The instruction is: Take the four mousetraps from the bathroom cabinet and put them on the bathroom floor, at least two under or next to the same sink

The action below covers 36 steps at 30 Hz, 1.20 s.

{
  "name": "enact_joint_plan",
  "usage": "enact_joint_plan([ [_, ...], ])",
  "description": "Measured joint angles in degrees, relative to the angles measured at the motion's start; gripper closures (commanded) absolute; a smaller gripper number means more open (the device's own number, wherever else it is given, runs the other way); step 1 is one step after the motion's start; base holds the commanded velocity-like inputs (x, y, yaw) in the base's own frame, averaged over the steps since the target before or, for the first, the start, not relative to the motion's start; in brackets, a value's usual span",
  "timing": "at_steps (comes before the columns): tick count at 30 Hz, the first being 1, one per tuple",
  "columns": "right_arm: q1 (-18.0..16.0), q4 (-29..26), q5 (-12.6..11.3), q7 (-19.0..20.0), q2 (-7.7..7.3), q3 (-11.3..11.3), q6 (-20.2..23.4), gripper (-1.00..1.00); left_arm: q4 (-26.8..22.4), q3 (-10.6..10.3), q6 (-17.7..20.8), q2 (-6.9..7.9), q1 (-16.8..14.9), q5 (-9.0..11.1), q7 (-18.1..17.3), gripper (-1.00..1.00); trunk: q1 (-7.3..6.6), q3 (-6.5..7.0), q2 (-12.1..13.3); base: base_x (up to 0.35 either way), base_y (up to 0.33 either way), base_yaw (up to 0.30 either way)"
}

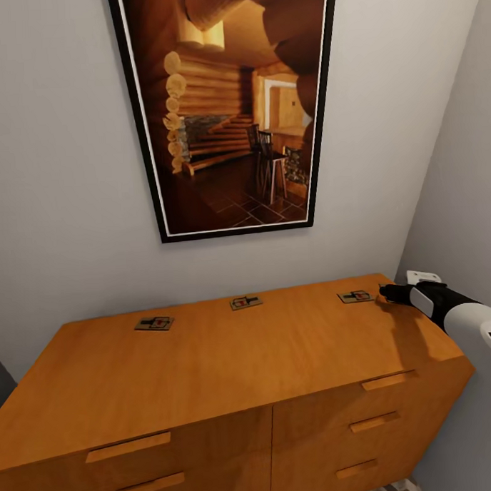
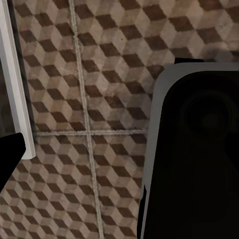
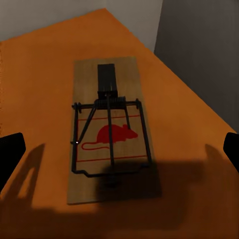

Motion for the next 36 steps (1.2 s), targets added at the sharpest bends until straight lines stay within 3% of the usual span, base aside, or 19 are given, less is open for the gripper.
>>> enact_joint_plan([
  [21, 0.0, 0.1, 0.1, 0.1, 0.14, 0.0, 0.0, -1.0, 0.0, 0.0, 0.0, 0.0, 0.0, 0.0, 0.0, -1.0, 0.0, -0.02, 0.0, 0.0, 0.0, 0.0],
  [36, 0.9, -0.1, 0.1, 0.0, 0.16, -0.5, 0.0, -1.0, 0.0, 0.0, 0.1, 0.0, 0.0, 0.0, 0.0, -1.0, -0.01, -0.96, 0.0, 0.0, 0.0, 0.0],
])
